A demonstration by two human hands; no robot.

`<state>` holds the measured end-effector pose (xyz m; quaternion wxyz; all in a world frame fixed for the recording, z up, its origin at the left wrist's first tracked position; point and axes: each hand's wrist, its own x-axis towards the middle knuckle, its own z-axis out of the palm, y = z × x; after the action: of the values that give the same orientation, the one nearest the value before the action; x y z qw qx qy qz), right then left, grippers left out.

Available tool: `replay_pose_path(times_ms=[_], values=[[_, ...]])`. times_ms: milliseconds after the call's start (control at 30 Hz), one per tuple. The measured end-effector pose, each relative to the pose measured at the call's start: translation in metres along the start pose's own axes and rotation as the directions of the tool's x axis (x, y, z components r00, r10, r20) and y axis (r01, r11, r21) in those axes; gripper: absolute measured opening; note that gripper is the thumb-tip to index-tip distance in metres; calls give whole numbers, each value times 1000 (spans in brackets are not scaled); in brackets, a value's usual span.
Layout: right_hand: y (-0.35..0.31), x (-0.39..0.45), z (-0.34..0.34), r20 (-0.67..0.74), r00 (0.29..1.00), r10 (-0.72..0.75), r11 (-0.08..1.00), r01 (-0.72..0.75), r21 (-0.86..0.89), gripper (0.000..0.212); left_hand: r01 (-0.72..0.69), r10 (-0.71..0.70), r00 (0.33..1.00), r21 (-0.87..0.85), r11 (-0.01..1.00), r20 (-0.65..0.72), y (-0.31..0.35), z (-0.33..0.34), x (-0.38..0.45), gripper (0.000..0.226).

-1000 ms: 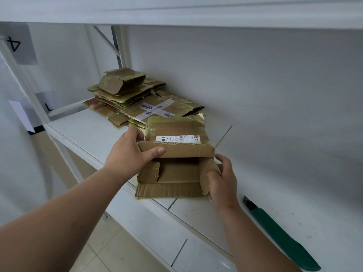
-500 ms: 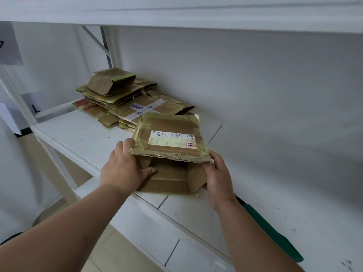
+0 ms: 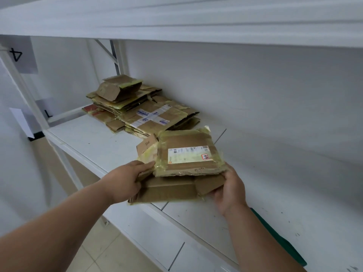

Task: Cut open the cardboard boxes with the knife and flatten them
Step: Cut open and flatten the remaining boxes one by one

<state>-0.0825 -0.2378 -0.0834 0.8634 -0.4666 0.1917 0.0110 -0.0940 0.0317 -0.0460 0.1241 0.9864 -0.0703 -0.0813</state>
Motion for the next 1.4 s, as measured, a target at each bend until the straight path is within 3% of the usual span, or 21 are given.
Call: replay_pose_path(times_ms=[100, 200, 300, 367, 433, 500, 633, 667, 767, 867, 967, 1100, 1167, 1200, 1233, 1300, 1333, 1400], values=[[-4, -2, -6, 34, 998, 47, 997, -49, 58, 43, 21, -21, 999, 0, 1000, 41, -7, -3, -1, 72], [-10, -3, -6, 9, 998, 65, 998, -64, -24, 51, 5, -10, 995, 41, 999, 102, -6, -7, -1, 66], [-7, -3, -2, -18, 999, 30, 963, -34, -266, 21, 4, -22, 980, 88, 996, 199, 6, -9, 0, 58], [-4, 0, -3, -47, 999, -22, 906, 0, -424, 28, 58, -58, 953, 6, 998, 298, 10, -12, 0, 56], [-4, 0, -5, -53, 997, -55, 856, 20, -517, 32, 130, -52, 927, -190, 973, 371, 13, -15, 0, 43], [-5, 0, -7, -50, 997, -63, 822, 24, -569, 27, 167, -71, 933, -251, 954, 353, 15, -15, 0, 31], [-9, -1, -4, -39, 997, -64, 797, 27, -604, 29, 82, -80, 996, -25, 996, 46, 14, -5, 7, 43], [-10, -2, -3, -30, 998, -52, 789, 22, -614, 32, 65, -65, 998, 8, 998, 5, 12, 1, 9, 56], [-7, 1, -1, 24, 999, -35, 720, 42, -693, 35, 21, -39, 991, 137, 990, 127, 8, 15, 11, 110], [-6, 3, 3, 52, 994, -97, 644, 102, -758, 34, 6, -51, 970, 185, 983, 238, 3, 31, 10, 138], [-9, 6, 8, 101, 976, -193, 560, 194, -805, 40, 21, -59, 976, 182, 983, 210, 3, 37, 13, 127], [-16, 18, 16, 123, 954, -275, 533, 257, -806, 35, 11, -29, 993, 148, 989, 117, -2, 28, 18, 119], [-18, 19, 20, 134, 956, -259, 419, 236, -877, 30, -5, -15, 990, 142, 990, 142, -5, 26, 21, 128], [-18, 19, 20, 152, 957, -246, 271, 219, -937, 29, -4, -22, 985, 152, 988, 169, -5, 27, 22, 133], [-16, 19, 20, 186, 952, -242, 55, 204, -977, 34, 3, -36, 980, 166, 986, 197, -5, 29, 22, 136], [-11, 21, 20, 313, 910, -271, -326, 219, -920, 55, 13, -59, 970, 191, 981, 235, -4, 36, 24, 141], [-10, 22, 23, 396, 874, -279, -408, 266, -873, 65, 15, -65, 967, 200, 980, 245, -3, 40, 25, 143], [-3, 27, 31, 527, 826, -200, -465, 393, -793, 70, 21, -75, 963, 205, 978, 260, -2, 43, 26, 145]])
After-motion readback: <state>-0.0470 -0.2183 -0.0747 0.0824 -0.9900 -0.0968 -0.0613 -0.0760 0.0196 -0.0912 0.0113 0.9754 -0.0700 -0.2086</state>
